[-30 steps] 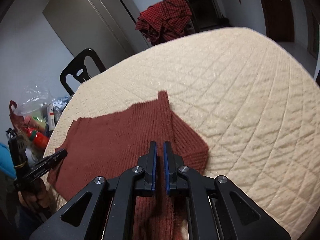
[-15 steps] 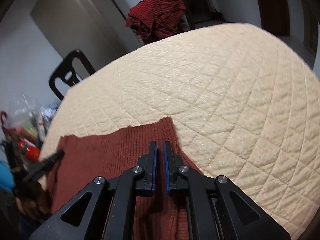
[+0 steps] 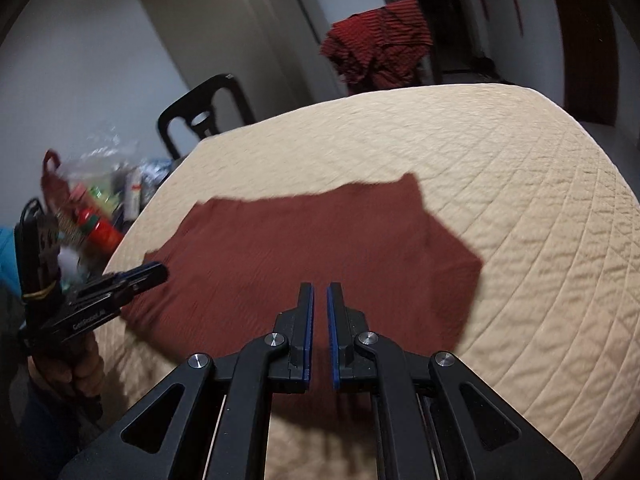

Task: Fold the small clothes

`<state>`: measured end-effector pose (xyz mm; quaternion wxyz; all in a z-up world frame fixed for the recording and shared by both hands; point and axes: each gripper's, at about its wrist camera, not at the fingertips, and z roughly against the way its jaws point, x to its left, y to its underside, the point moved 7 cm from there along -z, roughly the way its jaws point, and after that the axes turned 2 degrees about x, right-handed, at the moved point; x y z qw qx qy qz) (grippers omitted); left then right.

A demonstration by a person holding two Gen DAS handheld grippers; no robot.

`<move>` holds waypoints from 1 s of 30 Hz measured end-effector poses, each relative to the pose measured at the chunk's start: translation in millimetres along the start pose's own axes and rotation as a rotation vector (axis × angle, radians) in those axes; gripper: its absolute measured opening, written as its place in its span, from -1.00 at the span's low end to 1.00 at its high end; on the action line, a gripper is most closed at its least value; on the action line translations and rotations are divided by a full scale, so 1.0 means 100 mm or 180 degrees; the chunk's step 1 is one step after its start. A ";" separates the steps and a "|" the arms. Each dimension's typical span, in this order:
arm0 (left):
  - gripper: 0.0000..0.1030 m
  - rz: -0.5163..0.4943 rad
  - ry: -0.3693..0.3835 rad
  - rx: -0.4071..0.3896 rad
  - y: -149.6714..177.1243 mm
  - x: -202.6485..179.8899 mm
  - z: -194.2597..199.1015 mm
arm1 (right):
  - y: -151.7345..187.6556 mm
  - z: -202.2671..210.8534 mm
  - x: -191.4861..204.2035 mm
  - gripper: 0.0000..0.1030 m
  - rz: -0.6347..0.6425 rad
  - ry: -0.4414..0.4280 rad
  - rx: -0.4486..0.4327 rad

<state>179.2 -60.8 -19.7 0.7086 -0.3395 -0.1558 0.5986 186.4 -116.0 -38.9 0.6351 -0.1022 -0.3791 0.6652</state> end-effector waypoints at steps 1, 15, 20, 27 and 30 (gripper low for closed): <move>-0.57 -0.0050 0.0036 0.0002 0.06 -0.10 0.04 | 0.06 0.00 0.05 -0.88 0.0053 -0.0008 0.0019; -0.48 -0.0198 -0.0114 0.0048 0.39 -0.28 0.16 | 0.44 0.14 0.01 -0.88 0.0139 0.0219 0.0065; -0.48 0.0096 -0.0383 -0.0066 0.41 0.14 0.31 | 0.51 0.18 -0.32 -0.88 -0.0177 0.0412 0.0081; -0.48 0.0326 -0.0413 -0.0002 0.52 0.34 0.27 | 0.55 0.19 -0.33 -0.88 -0.0266 0.0345 0.0073; -0.48 0.0321 -0.0428 -0.0043 0.53 0.33 0.34 | 0.55 0.29 -0.33 -0.88 -0.0252 0.0381 -0.0002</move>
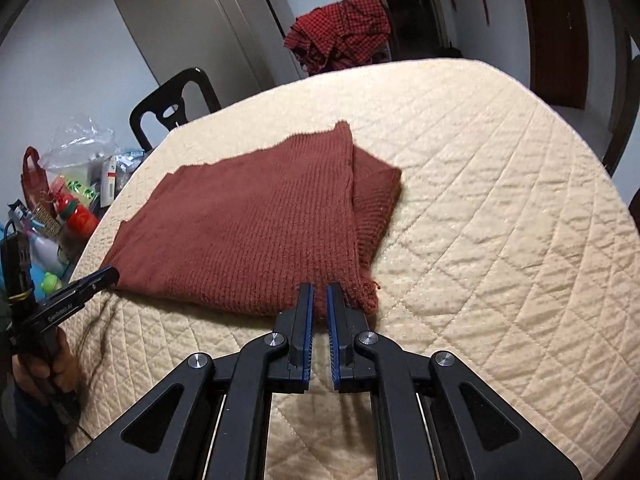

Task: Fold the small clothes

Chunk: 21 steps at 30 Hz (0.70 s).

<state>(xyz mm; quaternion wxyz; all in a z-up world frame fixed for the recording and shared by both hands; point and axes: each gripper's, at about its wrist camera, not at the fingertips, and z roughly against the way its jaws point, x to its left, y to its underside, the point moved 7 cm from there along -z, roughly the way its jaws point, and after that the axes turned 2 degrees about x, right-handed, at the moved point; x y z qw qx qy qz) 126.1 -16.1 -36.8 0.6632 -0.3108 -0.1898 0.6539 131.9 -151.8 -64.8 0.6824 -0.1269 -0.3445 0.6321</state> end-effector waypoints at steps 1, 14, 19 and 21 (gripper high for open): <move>-0.48 0.0028 -0.0011 -0.0004 0.01 0.03 0.01 | 0.00 0.03 -0.02 -0.87 -0.0025 0.0014 -0.0015; -0.18 0.0360 0.0051 -0.0025 0.25 0.25 0.25 | 0.24 0.18 -0.08 -0.54 -0.0219 -0.0051 0.0103; -0.05 0.0472 0.0119 0.0023 0.31 0.27 0.24 | 0.38 0.16 -0.04 -0.25 -0.0336 -0.0217 0.0203; 0.01 0.0520 0.0167 0.0044 0.31 0.27 0.19 | 0.38 0.16 -0.02 -0.17 -0.0354 -0.0250 0.0169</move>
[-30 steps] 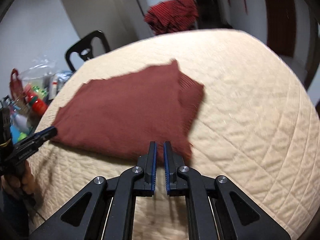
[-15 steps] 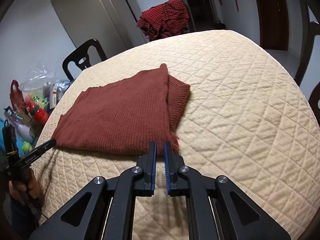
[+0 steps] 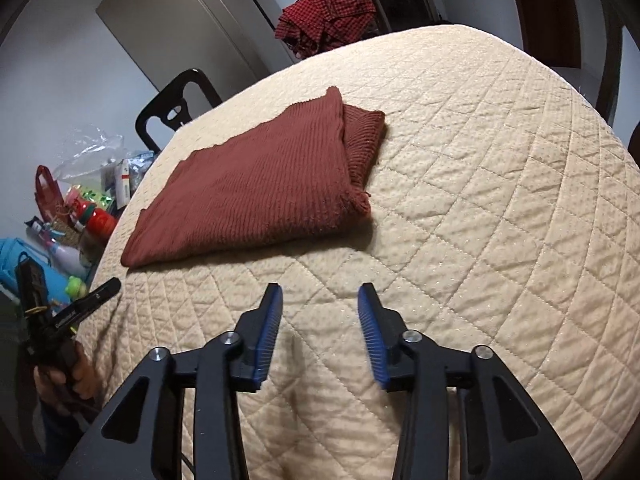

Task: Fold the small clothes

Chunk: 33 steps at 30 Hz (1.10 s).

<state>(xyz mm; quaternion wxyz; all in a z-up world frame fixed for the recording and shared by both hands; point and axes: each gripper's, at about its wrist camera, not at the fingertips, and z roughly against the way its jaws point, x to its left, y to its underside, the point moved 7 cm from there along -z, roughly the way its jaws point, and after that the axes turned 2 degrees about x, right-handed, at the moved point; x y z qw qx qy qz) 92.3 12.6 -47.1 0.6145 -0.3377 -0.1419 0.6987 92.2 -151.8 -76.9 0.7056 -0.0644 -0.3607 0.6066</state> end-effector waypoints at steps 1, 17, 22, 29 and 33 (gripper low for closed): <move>0.02 0.0039 0.0015 0.0020 -0.01 0.01 -0.04 | -0.01 0.00 0.01 -0.16 -0.0023 -0.0025 -0.0006; 0.04 0.0516 0.0125 -0.0139 -0.33 0.14 -0.33 | -0.35 -0.21 -0.10 -0.15 -0.0696 -0.0524 -0.0174; 0.04 0.0793 0.0203 -0.0212 -0.38 0.26 -0.32 | -0.41 -0.20 -0.14 -0.15 -0.0889 -0.0570 -0.0284; 0.03 0.0942 0.0093 -0.0327 -0.42 0.38 -0.33 | -0.43 -0.24 -0.15 -0.19 -0.0880 -0.0541 -0.0311; -0.28 0.0909 -0.0029 -0.0343 -0.45 0.39 -0.36 | -0.46 -0.29 -0.19 -0.60 -0.0848 -0.0422 -0.0274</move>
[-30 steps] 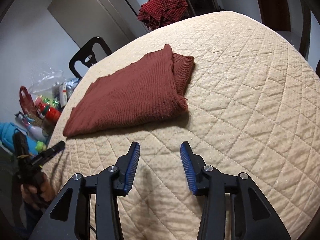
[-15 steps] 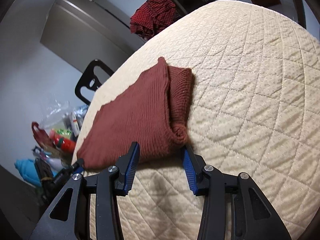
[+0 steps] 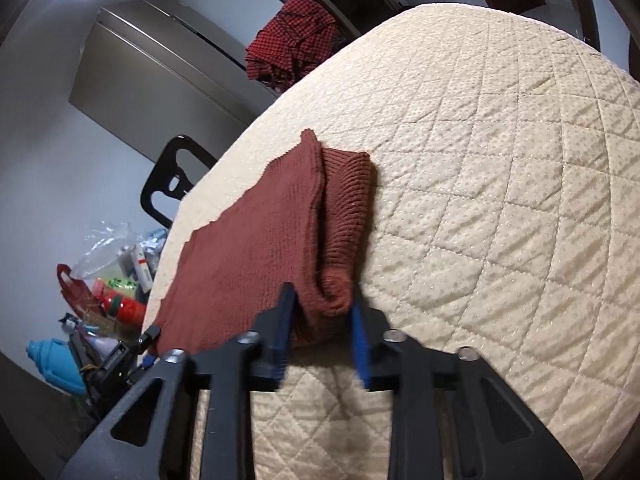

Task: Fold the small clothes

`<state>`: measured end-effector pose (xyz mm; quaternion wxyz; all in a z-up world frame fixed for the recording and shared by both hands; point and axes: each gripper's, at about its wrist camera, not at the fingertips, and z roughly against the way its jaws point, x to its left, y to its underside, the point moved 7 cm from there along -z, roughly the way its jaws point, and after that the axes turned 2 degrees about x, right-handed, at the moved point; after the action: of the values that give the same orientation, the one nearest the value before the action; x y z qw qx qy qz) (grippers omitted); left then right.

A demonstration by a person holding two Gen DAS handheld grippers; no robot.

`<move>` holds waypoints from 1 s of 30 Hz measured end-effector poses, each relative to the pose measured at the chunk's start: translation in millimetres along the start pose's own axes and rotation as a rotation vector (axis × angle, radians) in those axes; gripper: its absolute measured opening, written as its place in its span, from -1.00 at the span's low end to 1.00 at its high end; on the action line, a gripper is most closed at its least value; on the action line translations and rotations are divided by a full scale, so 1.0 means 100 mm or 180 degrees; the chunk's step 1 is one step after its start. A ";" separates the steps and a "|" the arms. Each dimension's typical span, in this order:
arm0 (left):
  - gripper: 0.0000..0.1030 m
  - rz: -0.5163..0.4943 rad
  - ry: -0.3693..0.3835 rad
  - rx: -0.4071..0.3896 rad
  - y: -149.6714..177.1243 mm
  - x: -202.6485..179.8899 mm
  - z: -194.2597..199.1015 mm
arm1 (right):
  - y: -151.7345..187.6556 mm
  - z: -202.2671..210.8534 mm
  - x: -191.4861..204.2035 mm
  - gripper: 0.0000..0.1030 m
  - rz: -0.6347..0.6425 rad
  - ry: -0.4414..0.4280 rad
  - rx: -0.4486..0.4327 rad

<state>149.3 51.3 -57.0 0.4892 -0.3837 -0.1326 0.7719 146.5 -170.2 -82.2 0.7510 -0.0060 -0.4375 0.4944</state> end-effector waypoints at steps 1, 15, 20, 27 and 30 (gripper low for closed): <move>-0.39 -0.0019 0.0023 0.0027 0.00 -0.01 -0.01 | 0.00 0.00 -0.01 -0.61 0.0012 0.0004 0.0000; -0.59 -0.0440 0.0202 0.0032 0.02 -0.20 0.37 | 0.04 0.35 0.15 -0.76 0.0253 -0.0010 -0.0049; -0.59 -0.0426 0.0251 0.0157 0.30 -0.09 0.56 | 0.30 0.54 0.00 -0.76 0.0186 0.0074 0.0075; -0.59 -0.0369 0.0227 0.0308 0.59 0.09 0.59 | 0.63 0.60 -0.21 -0.73 0.0056 0.0154 0.0255; -0.57 -0.0357 0.0245 0.0327 0.57 0.10 0.57 | 0.63 0.63 -0.20 -0.69 0.0106 0.0154 0.0225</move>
<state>68.7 41.9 -56.3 0.5555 -0.3796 -0.0952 0.7337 55.4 -179.7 -83.7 0.7528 0.0014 -0.4013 0.5217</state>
